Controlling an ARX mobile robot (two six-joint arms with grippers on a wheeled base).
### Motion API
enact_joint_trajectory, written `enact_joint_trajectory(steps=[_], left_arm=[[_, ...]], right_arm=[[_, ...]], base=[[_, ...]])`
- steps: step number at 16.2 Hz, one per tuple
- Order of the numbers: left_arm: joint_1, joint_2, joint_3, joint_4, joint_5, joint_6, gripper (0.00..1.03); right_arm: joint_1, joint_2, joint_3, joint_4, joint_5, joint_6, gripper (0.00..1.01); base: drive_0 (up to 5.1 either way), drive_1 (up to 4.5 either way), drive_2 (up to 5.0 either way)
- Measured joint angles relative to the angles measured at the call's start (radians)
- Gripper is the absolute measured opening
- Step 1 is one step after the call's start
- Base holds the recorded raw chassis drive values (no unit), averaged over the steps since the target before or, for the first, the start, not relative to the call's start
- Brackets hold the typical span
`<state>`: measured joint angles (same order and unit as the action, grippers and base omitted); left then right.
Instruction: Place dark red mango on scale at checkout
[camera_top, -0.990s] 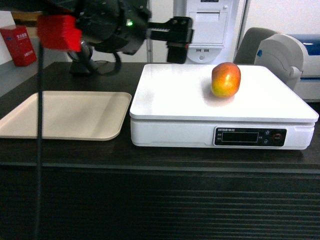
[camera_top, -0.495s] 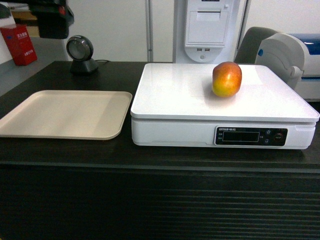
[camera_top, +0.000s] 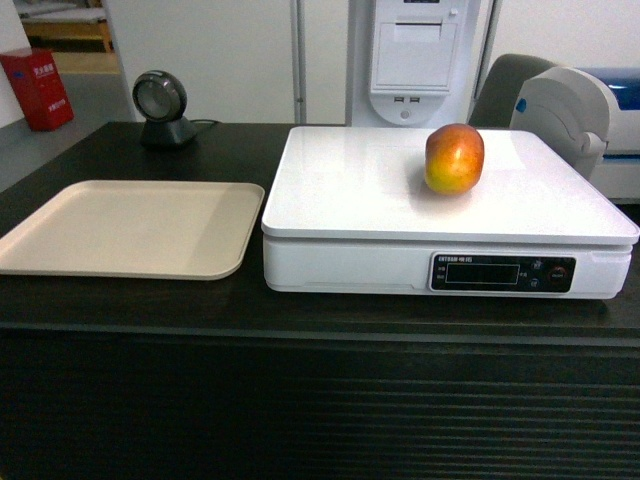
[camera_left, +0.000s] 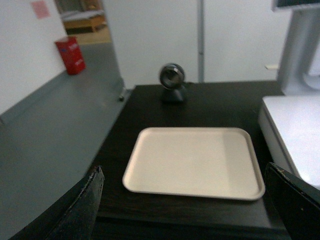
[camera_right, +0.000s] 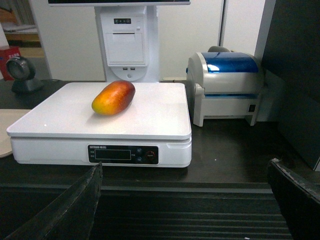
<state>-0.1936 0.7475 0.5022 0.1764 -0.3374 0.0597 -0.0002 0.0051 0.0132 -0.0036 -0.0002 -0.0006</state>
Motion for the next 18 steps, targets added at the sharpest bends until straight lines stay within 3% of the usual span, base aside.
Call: enact_joint_trajectory(steps=[3, 5, 7, 9, 11, 14, 15, 18], left_arm=[[0.034, -0.05, -0.002, -0.016, 0.017, -0.008, 0.97], [0.078, -0.102, -0.014, -0.02, 0.1, -0.026, 0.9], [0.107, -0.128, -0.025, -0.024, 0.146, -0.03, 0.86], [0.195, -0.238, -0.109, -0.053, 0.297, -0.039, 0.7], [0.194, -0.341, -0.211, -0.076, 0.338, -0.052, 0.47], [0.193, -0.47, -0.311, -0.08, 0.337, -0.053, 0.09], [0.193, -0.487, -0.333, -0.077, 0.336, -0.055, 0.02], [0.193, -0.533, -0.386, -0.079, 0.337, -0.056, 0.02]], right_arm=[[0.0, 0.0, 0.0, 0.0, 0.0, 0.0, 0.98], [0.0, 0.0, 0.0, 0.0, 0.0, 0.0, 0.98], [0.0, 0.0, 0.0, 0.0, 0.0, 0.0, 0.98], [0.0, 0.0, 0.0, 0.0, 0.0, 0.0, 0.98], [0.0, 0.0, 0.0, 0.0, 0.0, 0.0, 0.98], [0.0, 0.0, 0.0, 0.0, 0.0, 0.0, 0.98], [0.0, 0.0, 0.0, 0.0, 0.0, 0.0, 0.98], [0.0, 0.0, 0.0, 0.0, 0.0, 0.0, 0.98]], base=[[0.0, 0.0, 0.0], [0.0, 0.0, 0.0], [0.0, 0.0, 0.0], [0.0, 0.0, 0.0], [0.0, 0.0, 0.0], [0.0, 0.0, 0.0], [0.0, 0.0, 0.0], [0.0, 0.0, 0.0]])
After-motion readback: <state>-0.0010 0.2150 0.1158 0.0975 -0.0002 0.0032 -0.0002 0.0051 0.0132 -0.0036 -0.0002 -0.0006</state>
